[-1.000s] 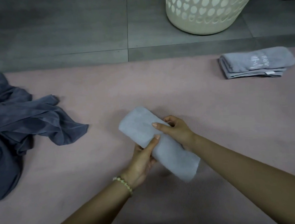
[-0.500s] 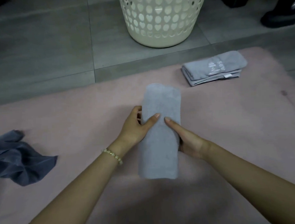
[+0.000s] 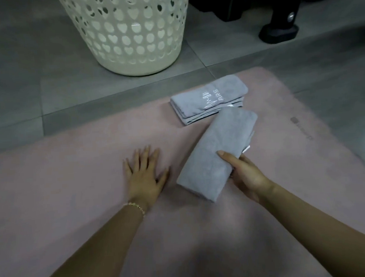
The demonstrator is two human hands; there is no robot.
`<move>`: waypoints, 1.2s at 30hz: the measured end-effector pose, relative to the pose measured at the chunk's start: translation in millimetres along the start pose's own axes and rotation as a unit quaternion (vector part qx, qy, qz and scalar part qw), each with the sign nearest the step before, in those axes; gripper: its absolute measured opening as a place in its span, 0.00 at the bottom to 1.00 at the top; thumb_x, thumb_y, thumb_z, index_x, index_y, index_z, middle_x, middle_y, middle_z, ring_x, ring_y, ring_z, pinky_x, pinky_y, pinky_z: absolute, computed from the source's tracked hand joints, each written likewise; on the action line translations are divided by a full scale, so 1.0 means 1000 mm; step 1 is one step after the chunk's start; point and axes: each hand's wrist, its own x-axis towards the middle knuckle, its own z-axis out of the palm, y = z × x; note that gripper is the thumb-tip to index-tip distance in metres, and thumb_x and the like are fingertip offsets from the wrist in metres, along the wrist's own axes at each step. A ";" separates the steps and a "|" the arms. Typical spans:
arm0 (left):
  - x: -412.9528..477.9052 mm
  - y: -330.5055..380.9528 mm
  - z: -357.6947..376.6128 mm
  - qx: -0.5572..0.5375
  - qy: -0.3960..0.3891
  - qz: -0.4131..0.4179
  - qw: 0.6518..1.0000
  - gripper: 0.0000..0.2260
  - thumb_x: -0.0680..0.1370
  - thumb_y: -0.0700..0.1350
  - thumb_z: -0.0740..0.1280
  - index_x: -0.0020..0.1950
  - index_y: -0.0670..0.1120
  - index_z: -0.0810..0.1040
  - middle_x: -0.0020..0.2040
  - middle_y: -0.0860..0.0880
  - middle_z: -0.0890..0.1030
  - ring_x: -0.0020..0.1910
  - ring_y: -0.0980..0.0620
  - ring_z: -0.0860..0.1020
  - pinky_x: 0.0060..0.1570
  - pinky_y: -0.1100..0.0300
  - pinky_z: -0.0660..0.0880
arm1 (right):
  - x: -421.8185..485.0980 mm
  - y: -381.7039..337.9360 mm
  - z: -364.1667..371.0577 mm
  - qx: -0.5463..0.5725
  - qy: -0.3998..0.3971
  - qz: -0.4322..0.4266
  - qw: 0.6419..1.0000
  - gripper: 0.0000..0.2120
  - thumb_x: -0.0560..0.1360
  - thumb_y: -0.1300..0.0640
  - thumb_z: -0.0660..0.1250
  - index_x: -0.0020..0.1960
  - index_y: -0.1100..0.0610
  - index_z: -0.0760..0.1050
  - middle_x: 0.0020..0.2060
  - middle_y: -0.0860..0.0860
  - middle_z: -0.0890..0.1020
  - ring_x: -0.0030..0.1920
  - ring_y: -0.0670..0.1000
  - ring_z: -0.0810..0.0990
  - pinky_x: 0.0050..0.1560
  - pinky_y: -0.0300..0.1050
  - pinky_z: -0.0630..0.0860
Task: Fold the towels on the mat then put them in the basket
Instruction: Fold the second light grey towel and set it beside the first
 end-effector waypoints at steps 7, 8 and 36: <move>0.003 -0.003 0.001 -0.014 0.013 0.001 1.000 0.32 0.74 0.66 0.45 0.76 0.57 0.56 0.78 0.53 0.54 0.77 0.50 0.46 0.73 0.47 0.36 | 0.051 -0.049 0.007 0.136 0.034 -0.078 0.987 0.14 0.77 0.59 0.64 0.62 0.55 0.73 0.54 0.51 0.82 0.49 0.48 0.83 0.51 0.44 0.81; 0.003 -0.003 0.000 -0.016 0.012 0.003 1.000 0.31 0.74 0.66 0.45 0.76 0.57 0.56 0.78 0.53 0.54 0.77 0.50 0.46 0.73 0.46 0.36 | 0.059 -0.053 0.011 0.159 0.033 -0.087 0.983 0.16 0.77 0.59 0.64 0.64 0.55 0.72 0.56 0.51 0.81 0.49 0.48 0.83 0.49 0.44 0.81; 0.005 -0.006 0.002 -0.019 0.021 0.007 1.000 0.32 0.74 0.67 0.44 0.76 0.56 0.57 0.78 0.53 0.54 0.77 0.50 0.46 0.71 0.51 0.33 | 0.095 -0.011 -0.015 0.001 0.275 -0.045 0.960 0.32 0.67 0.56 0.77 0.65 0.66 0.68 0.55 0.59 0.79 0.50 0.57 0.80 0.51 0.54 0.81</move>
